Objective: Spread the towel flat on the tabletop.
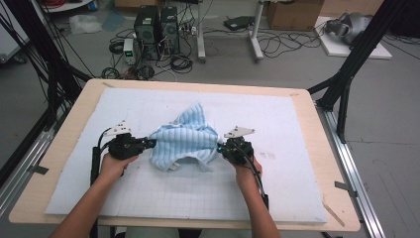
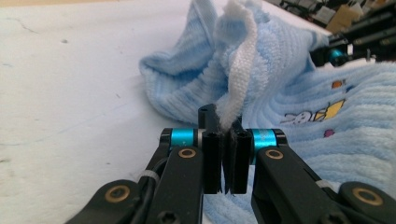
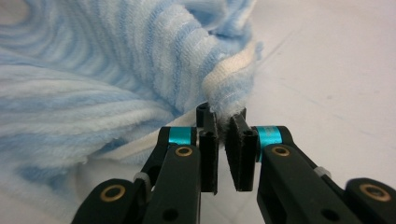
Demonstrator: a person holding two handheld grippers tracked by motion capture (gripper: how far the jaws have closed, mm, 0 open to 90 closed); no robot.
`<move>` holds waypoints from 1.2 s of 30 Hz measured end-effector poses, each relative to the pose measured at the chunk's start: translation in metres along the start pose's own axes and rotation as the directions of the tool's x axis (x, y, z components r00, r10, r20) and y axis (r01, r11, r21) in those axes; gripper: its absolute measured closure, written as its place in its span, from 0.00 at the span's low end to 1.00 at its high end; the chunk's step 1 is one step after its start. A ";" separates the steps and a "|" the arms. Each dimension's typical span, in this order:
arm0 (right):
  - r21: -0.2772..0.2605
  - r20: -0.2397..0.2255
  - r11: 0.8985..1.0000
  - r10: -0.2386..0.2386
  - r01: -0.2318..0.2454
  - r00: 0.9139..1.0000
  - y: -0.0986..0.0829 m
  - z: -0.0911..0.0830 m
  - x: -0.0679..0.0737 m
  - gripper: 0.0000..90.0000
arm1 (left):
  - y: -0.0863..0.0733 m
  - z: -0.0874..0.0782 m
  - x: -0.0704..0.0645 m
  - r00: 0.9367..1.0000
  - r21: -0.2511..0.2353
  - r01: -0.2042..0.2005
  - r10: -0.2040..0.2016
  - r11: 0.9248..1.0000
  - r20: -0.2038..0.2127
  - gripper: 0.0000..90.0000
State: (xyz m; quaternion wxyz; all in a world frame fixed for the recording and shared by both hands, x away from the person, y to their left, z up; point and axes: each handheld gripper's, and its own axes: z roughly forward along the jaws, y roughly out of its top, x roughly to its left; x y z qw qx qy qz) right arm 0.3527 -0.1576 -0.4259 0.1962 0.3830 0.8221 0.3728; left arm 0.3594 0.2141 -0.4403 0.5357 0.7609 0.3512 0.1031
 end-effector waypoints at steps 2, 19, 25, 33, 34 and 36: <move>0.024 0.043 1.000 -0.017 0.016 0.999 0.002 0.006 -0.002 0.93 | -0.001 0.006 -0.003 1.000 0.021 -0.010 0.010 1.000 0.000 0.96; -0.114 0.076 0.993 0.047 -0.038 0.996 -0.004 -0.017 -0.008 0.53 | -0.004 0.011 -0.003 0.998 0.041 0.052 -0.050 0.998 -0.042 0.45; -0.071 -0.024 0.997 0.012 -0.014 1.000 -0.019 -0.013 0.005 0.57 | -0.005 0.018 -0.011 0.999 0.091 0.007 -0.004 0.996 -0.033 0.50; -0.002 -0.066 1.000 0.011 -0.012 0.998 -0.018 0.012 0.015 0.61 | -0.005 0.021 -0.018 0.996 0.142 -0.083 0.085 0.986 -0.011 0.95; -0.002 -0.067 1.000 0.013 -0.013 0.998 -0.018 0.013 0.014 0.65 | -0.005 0.019 -0.017 0.996 0.146 -0.086 0.090 0.986 -0.018 0.96; 0.000 -0.057 1.000 -0.008 0.008 0.998 -0.017 0.012 0.014 0.84 | -0.004 0.018 -0.015 0.996 0.141 -0.083 0.088 0.986 -0.026 0.96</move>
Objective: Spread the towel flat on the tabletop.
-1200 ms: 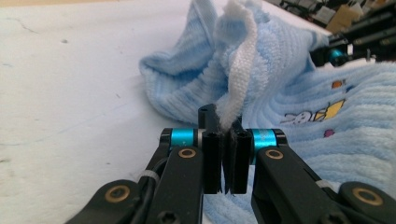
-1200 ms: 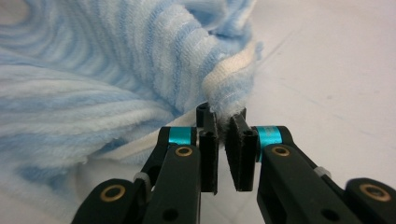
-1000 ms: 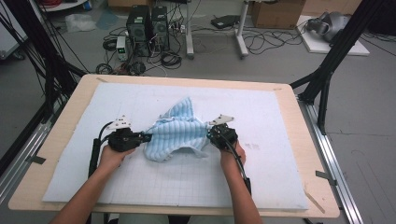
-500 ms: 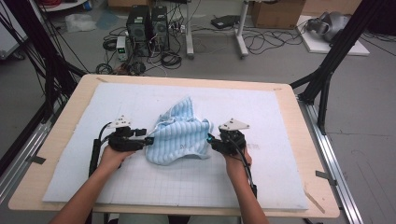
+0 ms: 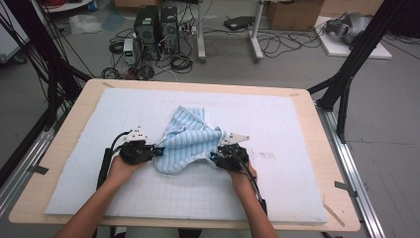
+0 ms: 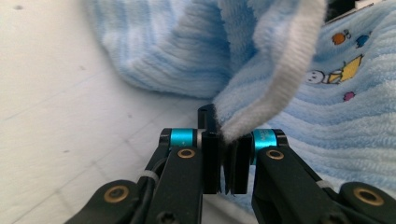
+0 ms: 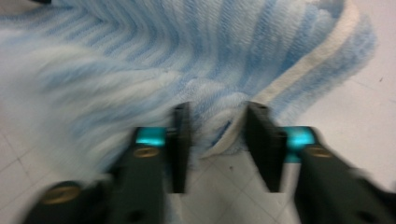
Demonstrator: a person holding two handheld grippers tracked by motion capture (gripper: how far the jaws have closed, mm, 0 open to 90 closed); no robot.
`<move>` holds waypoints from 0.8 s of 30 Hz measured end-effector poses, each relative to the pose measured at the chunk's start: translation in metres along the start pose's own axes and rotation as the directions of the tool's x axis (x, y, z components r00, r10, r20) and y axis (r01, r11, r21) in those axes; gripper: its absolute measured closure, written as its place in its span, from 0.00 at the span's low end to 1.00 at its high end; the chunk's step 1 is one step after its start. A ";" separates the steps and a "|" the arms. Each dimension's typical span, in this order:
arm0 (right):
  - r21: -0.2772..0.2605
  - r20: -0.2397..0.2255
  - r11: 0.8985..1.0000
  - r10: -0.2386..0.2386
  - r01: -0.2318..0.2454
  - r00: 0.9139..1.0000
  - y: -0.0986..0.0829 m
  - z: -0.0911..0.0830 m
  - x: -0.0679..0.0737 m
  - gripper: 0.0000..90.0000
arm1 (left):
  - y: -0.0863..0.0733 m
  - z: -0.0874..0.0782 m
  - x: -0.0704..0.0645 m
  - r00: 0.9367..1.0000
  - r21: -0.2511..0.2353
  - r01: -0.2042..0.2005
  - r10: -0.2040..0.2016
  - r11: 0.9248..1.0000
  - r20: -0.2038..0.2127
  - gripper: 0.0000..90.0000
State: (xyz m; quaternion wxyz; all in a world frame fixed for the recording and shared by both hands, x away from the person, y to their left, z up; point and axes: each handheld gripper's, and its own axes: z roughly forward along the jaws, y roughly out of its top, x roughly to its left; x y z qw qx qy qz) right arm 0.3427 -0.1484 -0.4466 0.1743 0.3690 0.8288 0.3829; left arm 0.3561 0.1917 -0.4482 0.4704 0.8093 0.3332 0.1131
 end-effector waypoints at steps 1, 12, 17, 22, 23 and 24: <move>0.006 0.014 1.000 -0.022 0.022 1.000 0.001 -0.002 0.000 0.89 | 0.000 -0.006 0.005 0.999 -0.029 0.024 -0.025 0.999 -0.020 0.96; 0.038 0.161 0.999 0.025 -0.032 0.987 0.000 -0.010 -0.025 0.97 | 0.006 -0.024 0.024 0.993 -0.099 0.070 -0.078 0.993 -0.087 0.97; -0.065 0.079 0.996 0.059 -0.054 0.995 0.003 -0.018 -0.025 0.78 | 0.004 -0.027 0.029 0.990 -0.105 0.080 -0.091 0.991 -0.104 0.97; -0.041 -0.001 0.999 0.011 -0.011 1.000 0.009 -0.001 -0.005 0.63 | 0.006 -0.039 0.036 0.985 -0.145 0.087 -0.107 0.986 -0.138 0.97; -0.021 -0.007 1.000 0.005 -0.005 1.000 0.009 0.005 -0.002 0.63 | 0.005 -0.043 0.039 0.981 -0.160 0.090 -0.115 0.983 -0.155 0.96; -0.009 -0.017 1.000 -0.003 0.002 1.000 0.010 0.010 0.000 0.70 | 0.004 -0.044 0.040 0.981 -0.160 0.090 -0.115 0.983 -0.158 0.96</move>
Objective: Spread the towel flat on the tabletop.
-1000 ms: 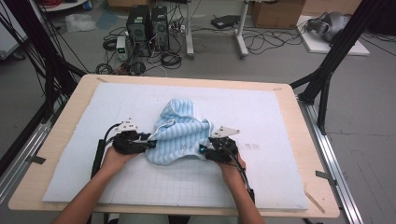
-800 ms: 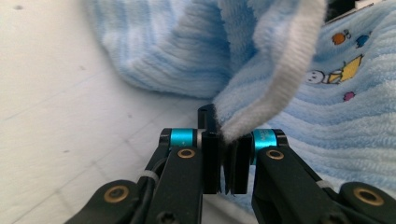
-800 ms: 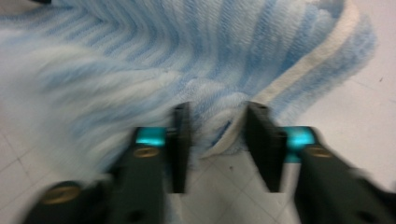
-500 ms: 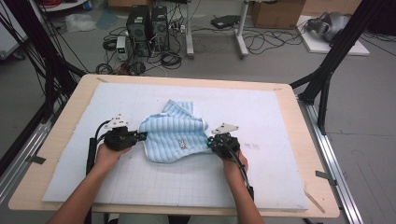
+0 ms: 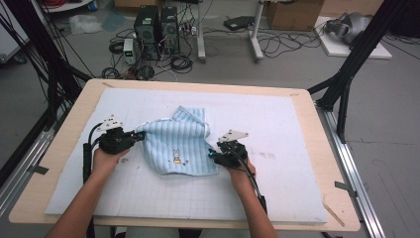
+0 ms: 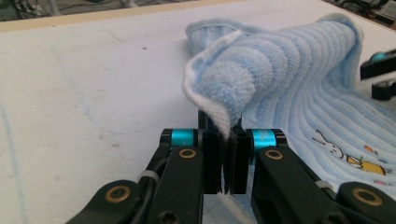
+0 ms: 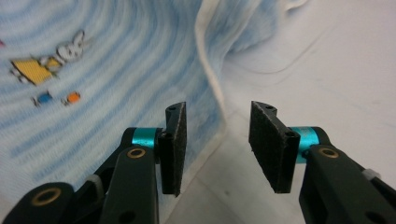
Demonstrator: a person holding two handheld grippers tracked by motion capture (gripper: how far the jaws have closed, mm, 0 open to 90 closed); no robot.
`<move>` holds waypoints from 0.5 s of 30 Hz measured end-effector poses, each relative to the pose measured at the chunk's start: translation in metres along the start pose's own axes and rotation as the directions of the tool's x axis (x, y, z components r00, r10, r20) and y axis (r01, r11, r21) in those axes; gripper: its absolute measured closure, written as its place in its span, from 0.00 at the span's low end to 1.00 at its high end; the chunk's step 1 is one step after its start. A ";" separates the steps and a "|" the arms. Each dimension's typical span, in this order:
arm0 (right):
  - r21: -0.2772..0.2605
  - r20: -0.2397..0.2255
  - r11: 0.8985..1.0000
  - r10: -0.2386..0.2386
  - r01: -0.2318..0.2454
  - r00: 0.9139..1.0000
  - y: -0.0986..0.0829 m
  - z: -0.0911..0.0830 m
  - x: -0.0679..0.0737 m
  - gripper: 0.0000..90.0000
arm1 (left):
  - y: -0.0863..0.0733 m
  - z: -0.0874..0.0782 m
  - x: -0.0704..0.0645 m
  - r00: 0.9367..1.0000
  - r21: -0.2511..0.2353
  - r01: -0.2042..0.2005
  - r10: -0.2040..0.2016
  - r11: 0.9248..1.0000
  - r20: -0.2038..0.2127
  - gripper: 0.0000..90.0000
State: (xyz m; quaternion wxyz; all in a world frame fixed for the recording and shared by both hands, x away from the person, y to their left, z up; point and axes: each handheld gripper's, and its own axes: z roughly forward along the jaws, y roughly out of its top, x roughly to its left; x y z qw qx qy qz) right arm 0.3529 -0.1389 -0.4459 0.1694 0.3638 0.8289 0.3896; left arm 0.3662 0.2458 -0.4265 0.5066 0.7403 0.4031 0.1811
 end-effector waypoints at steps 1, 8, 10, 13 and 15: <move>0.008 -0.012 1.000 -0.007 0.007 1.000 0.000 0.003 0.001 0.76 | -0.001 -0.001 0.002 1.000 0.000 0.005 -0.005 1.000 0.000 0.96; 0.037 0.072 0.998 -0.053 0.050 0.996 0.005 0.004 -0.005 0.98 | -0.005 0.011 -0.006 1.000 0.018 0.004 -0.005 1.000 0.017 0.79; 0.031 0.143 0.999 -0.022 0.018 0.989 0.003 -0.002 -0.016 0.98 | -0.006 0.016 -0.010 0.999 0.029 0.017 -0.018 0.999 0.029 0.64; 0.034 0.243 0.999 0.013 -0.022 0.970 -0.003 -0.011 -0.032 0.98 | -0.006 0.018 -0.014 0.999 0.042 0.004 -0.005 0.999 0.039 0.51; 0.044 0.291 0.998 0.036 -0.051 0.956 -0.007 -0.016 -0.040 0.98 | -0.006 0.017 -0.015 0.998 0.038 -0.005 0.003 0.999 0.056 0.50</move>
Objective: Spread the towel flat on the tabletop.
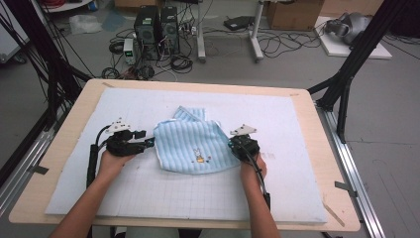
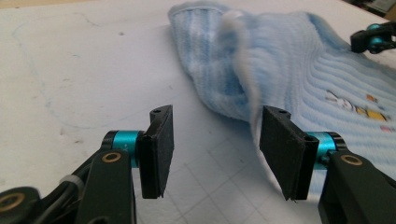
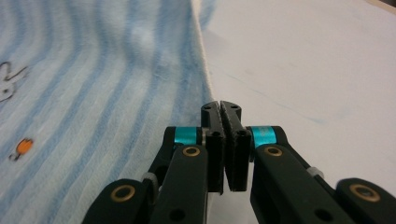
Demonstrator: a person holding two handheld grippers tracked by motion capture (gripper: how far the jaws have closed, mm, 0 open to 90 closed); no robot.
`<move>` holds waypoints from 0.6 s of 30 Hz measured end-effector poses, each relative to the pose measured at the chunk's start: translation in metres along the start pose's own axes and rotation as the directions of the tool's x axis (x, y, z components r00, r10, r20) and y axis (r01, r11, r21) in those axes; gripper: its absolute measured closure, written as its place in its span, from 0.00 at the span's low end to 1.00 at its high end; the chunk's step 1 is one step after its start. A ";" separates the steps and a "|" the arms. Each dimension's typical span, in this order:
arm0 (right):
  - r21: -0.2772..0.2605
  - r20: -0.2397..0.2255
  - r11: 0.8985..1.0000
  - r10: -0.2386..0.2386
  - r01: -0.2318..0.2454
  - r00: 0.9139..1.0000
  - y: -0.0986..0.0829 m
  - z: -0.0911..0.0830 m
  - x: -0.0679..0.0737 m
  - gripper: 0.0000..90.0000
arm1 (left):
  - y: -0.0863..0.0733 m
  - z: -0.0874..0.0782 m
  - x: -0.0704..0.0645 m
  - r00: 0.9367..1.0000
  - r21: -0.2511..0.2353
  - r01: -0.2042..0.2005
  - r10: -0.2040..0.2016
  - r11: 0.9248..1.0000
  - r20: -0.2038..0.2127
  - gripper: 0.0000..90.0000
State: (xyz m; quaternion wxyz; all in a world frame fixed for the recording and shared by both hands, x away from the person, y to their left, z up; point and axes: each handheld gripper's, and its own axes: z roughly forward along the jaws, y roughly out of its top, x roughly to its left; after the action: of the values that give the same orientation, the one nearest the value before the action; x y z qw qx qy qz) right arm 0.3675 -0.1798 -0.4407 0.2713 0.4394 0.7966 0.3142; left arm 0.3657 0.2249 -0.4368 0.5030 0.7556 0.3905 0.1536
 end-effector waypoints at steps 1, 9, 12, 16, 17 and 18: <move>0.004 0.007 1.000 0.006 -0.007 1.000 -0.001 0.000 -0.003 0.98 | 0.000 0.000 0.000 1.000 0.000 0.000 0.000 1.000 0.000 0.50; -0.062 -0.045 0.998 0.001 -0.004 0.999 -0.010 -0.019 -0.003 0.73 | 0.000 -0.008 -0.022 0.990 -0.032 -0.071 0.074 0.997 0.123 0.53; -0.081 -0.064 0.997 -0.008 0.003 0.998 -0.016 -0.026 -0.001 0.67 | -0.005 -0.007 -0.031 0.986 -0.021 -0.091 0.094 0.996 0.141 0.51; -0.095 -0.077 0.995 -0.005 -0.002 0.997 -0.020 -0.035 0.000 0.56 | -0.010 -0.013 -0.036 0.986 -0.023 -0.095 0.097 0.995 0.134 0.48; -0.104 -0.074 0.995 -0.016 0.008 0.997 -0.026 -0.040 0.002 0.49 | -0.013 -0.018 -0.038 0.988 -0.028 -0.090 0.093 0.996 0.123 0.47; -0.108 -0.086 0.994 -0.023 0.014 0.996 -0.029 -0.042 0.003 0.46 | -0.013 -0.018 -0.038 0.988 -0.028 -0.090 0.093 0.996 0.123 0.47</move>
State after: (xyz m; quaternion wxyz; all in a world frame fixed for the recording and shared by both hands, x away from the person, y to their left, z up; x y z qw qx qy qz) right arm 0.3206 -0.2006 -0.4353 0.2624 0.4027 0.7938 0.3726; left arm 0.3242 0.2103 -0.4346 0.5272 0.7752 0.3215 0.1335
